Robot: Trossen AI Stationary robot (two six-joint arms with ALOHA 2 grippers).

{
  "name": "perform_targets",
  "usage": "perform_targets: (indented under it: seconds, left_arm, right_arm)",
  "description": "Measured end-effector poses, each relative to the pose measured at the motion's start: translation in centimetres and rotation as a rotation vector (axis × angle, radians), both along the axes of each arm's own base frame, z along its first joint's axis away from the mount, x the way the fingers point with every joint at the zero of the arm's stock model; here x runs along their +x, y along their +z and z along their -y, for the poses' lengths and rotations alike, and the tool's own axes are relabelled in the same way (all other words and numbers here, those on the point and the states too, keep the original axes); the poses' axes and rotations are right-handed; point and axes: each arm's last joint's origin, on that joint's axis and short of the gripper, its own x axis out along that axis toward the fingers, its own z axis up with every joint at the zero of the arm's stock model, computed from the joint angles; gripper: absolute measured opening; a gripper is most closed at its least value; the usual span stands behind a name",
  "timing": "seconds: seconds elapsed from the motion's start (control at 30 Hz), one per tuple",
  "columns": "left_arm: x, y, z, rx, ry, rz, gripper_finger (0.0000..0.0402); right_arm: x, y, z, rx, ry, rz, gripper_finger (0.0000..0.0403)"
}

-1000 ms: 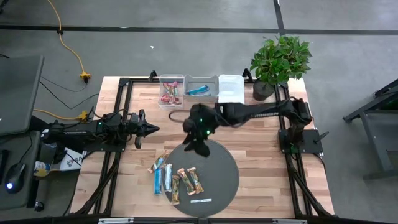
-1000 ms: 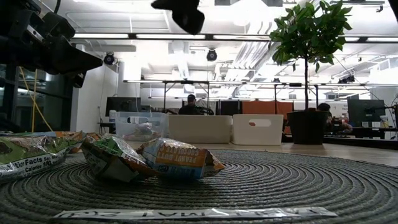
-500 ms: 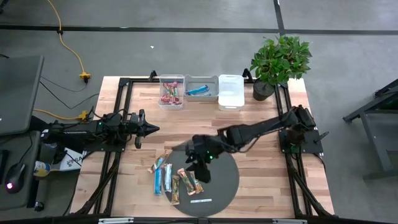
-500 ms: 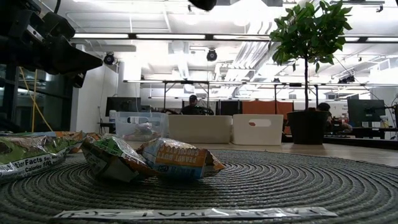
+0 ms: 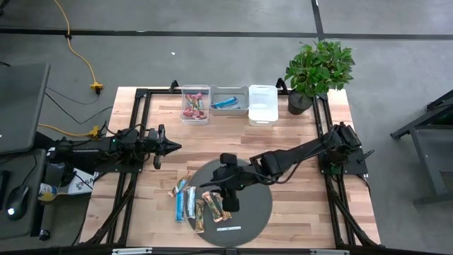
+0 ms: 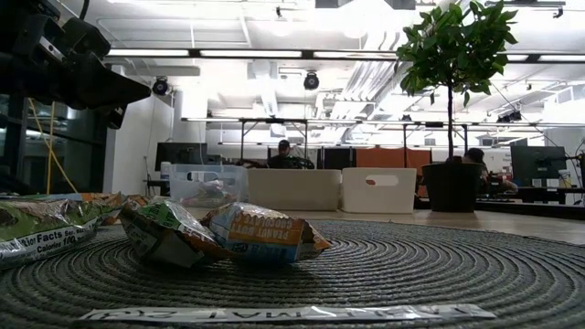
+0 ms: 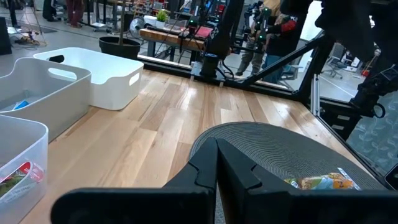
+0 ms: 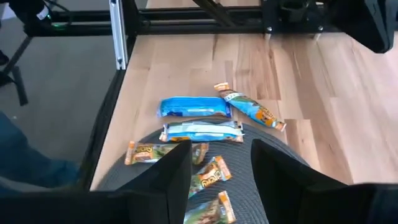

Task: Pick and place Granola Bars by type
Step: Put the orange granola bar into the white bin

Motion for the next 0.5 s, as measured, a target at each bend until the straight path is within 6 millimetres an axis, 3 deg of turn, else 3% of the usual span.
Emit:
perform_targets:
  seconds: [0.5]
  left_arm:
    - [0.0,0.0,-0.02,0.0,0.006,-0.001,0.0]
  right_arm:
    - [0.32,0.48,-0.3,0.036,0.031,0.056,0.0149]
